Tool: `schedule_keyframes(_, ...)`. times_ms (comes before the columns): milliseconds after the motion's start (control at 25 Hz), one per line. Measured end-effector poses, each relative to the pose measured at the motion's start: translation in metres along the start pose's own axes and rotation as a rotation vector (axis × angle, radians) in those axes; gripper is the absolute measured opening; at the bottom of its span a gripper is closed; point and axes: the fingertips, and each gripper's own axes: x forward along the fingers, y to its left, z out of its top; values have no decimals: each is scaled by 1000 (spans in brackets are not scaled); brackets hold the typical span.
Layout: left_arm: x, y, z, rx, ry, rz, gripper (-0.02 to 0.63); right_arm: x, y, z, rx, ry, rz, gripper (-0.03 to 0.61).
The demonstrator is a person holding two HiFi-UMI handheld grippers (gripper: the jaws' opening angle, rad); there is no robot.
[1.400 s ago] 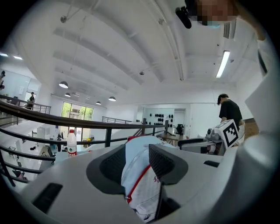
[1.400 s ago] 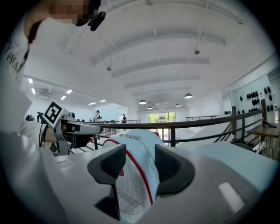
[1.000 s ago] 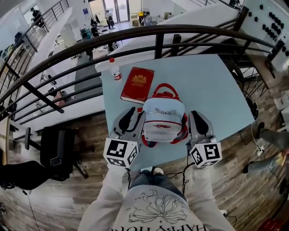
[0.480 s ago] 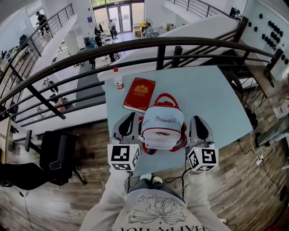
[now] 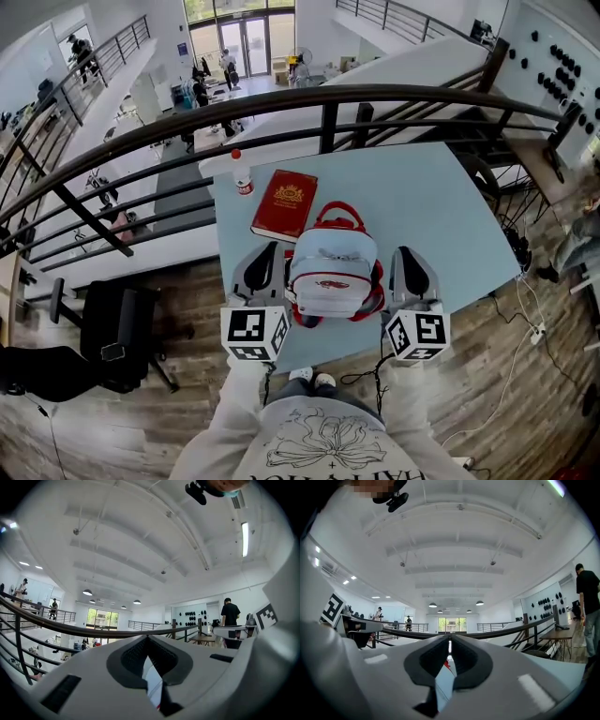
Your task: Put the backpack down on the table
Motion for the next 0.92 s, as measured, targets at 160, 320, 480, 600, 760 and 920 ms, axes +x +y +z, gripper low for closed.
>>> schedule_keyframes(160,1,1,0,-1,1,0,6,0,-1,-1,-4,0,-5,25)
schedule_keyframes(320,2,2,-1,1,0,4,6,1,-1,-6,-15,9,-6,25)
schedule_keyframes(480,4,2,0,0,2,5,6,4,0,-6,-41,16,-2,25)
schedule_keyframes(600,6,0,0,2,3,2,6,5,-1,-7,-39,20,0,25)
schedule_keyframes(760,7,-1,-2,3,7,0,6,5,-2,-9,-44,29,2,25)
schedule_keyframes(920,6,-1,-2,1,9,0,6,3,-2,-10,-40,31,4,25)
